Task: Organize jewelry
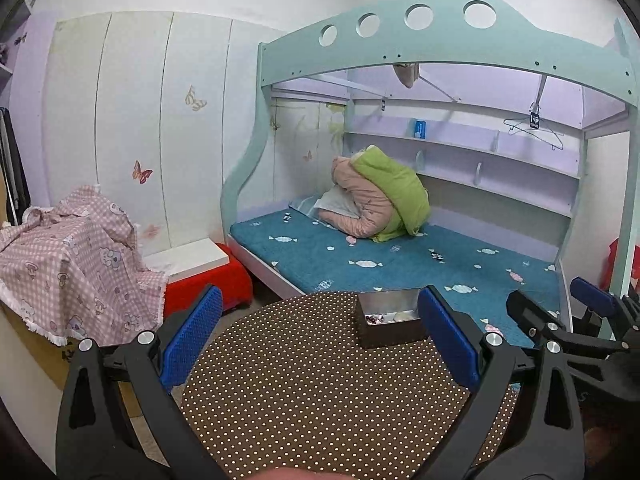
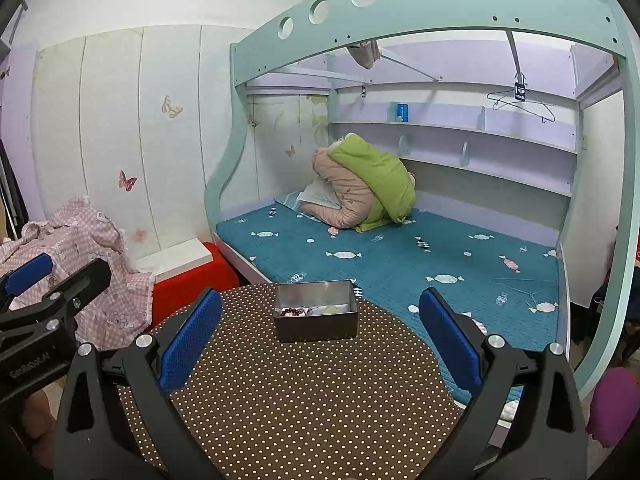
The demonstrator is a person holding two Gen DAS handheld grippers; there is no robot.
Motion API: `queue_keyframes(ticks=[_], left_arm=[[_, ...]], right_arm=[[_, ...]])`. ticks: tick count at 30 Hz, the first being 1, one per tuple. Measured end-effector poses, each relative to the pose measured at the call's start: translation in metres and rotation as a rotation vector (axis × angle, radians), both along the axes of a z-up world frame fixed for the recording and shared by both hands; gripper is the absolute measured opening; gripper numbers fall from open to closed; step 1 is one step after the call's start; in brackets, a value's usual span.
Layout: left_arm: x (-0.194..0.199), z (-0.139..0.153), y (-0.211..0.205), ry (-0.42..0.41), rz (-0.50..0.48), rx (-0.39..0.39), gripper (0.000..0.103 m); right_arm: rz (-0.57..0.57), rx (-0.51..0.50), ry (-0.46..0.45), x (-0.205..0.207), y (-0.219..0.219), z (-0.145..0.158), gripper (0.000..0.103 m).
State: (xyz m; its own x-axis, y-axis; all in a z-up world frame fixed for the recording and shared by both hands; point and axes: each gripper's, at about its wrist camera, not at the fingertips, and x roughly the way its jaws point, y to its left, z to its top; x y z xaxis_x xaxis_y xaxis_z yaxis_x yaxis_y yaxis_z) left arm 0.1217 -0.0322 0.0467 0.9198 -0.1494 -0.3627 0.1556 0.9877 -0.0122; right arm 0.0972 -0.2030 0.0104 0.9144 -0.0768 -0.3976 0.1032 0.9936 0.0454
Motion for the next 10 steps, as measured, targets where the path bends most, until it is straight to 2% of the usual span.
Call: queue_keyframes(ticks=[10], left_arm=[[0.005,-0.002,-0.0037,0.007,0.023,0.025,0.098]], right_arm=[[0.002,0.008,0.003,0.0021,-0.0014,-0.0003,0.095]])
